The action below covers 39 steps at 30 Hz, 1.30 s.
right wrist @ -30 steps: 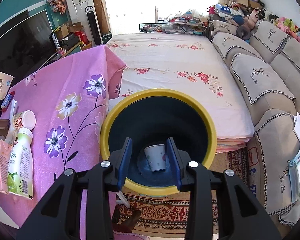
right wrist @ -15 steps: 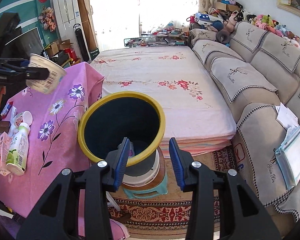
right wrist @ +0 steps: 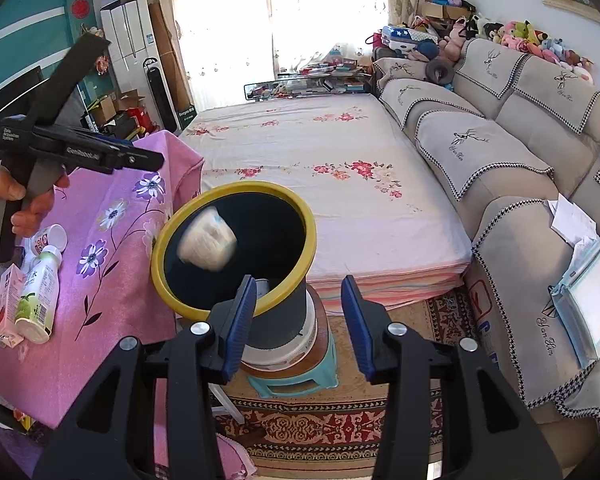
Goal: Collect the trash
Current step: 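Grasp the white yogurt cup with the left tool and drop it into the bin, then grasp the green coconut water bottle with the right tool and lift it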
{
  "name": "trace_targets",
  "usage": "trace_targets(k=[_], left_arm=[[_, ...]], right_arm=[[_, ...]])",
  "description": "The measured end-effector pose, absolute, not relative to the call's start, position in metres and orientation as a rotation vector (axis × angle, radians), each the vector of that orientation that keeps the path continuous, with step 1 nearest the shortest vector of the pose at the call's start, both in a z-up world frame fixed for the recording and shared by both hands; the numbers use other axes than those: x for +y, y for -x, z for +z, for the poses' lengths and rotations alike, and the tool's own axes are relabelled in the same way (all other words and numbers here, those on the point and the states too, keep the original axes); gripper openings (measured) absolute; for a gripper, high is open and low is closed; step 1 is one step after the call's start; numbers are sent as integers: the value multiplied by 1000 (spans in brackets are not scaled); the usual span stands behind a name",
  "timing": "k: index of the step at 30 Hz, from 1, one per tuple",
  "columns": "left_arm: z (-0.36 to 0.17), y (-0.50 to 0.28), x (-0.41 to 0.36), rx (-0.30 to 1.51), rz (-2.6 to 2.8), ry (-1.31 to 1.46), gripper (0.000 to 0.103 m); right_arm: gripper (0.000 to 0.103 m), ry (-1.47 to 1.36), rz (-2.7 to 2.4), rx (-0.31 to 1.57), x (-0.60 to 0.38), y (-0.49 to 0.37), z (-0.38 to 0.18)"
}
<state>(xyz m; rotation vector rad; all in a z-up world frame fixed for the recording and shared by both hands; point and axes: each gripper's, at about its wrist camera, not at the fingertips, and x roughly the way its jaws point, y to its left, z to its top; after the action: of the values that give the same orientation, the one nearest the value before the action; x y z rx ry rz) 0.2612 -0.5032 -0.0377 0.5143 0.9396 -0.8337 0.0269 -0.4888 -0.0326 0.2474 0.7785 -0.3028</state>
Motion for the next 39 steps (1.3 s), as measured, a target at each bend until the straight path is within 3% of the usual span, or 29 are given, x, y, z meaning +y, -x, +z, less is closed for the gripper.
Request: trace_targets(k=[8,13,22,26,39], left_arm=[[57,-220,-376,746,-744,-345,98],[79,-185,-276,650,-612,-244,98],[43,-139,-123,663,-406,-96,98],[17,-120,-77,637,-299,-41,98],[-27,-109,-42,714,-236,39,98]], right_arm=[[44,-230,-216,772,-448,-35,-29],[44,-194,-90,773,-393,-55,-28],[44,-138,196,784,-270,-86,-29],[50,-141,257,785,-236,-91,-35],[54,-108,198,817,-198,-120,-69]])
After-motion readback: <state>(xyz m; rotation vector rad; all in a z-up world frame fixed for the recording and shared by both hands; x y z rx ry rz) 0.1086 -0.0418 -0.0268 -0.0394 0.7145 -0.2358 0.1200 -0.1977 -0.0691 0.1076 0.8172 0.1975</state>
